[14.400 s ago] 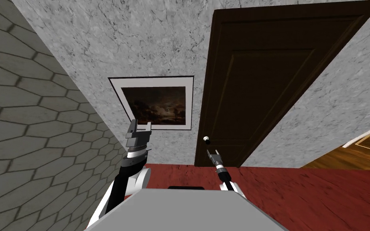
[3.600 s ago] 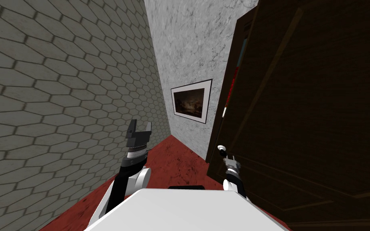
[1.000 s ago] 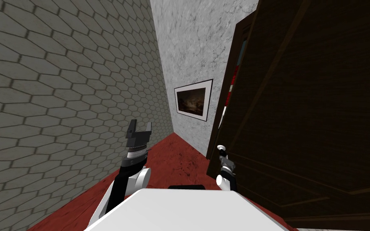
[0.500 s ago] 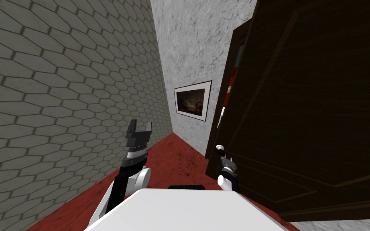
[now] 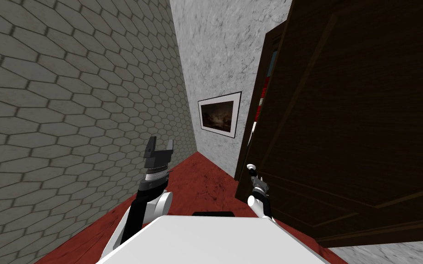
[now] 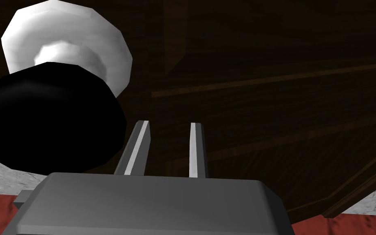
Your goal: Pull the door open
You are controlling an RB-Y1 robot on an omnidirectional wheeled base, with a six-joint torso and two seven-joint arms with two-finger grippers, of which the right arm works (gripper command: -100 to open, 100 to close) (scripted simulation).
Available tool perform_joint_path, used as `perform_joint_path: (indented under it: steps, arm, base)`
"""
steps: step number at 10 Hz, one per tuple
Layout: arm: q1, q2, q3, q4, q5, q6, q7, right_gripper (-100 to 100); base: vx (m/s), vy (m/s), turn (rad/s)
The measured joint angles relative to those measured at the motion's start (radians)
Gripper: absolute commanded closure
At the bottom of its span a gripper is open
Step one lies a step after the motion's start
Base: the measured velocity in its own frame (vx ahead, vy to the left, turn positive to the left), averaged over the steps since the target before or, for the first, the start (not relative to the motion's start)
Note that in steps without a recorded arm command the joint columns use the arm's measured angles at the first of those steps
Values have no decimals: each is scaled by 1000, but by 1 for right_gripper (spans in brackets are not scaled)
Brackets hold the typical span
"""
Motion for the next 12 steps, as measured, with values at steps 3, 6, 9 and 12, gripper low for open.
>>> perform_joint_path:
  steps: [3, 6, 9, 12]
  arm:
    - [4, 4, 0, -11, 0, 3, 2, -100]
    - [4, 3, -9, -39, -6, 44, 21, -100]
    - [3, 3, -15, -33, -9, 44, 22, 100]
    - [3, 2, -15, -34, -9, 43, 21, 100]
  base:
    - [-1, 3, -15]
    - [-1, 13, -11]
    - [1, -9, -3]
    - [-2, 3, -7]
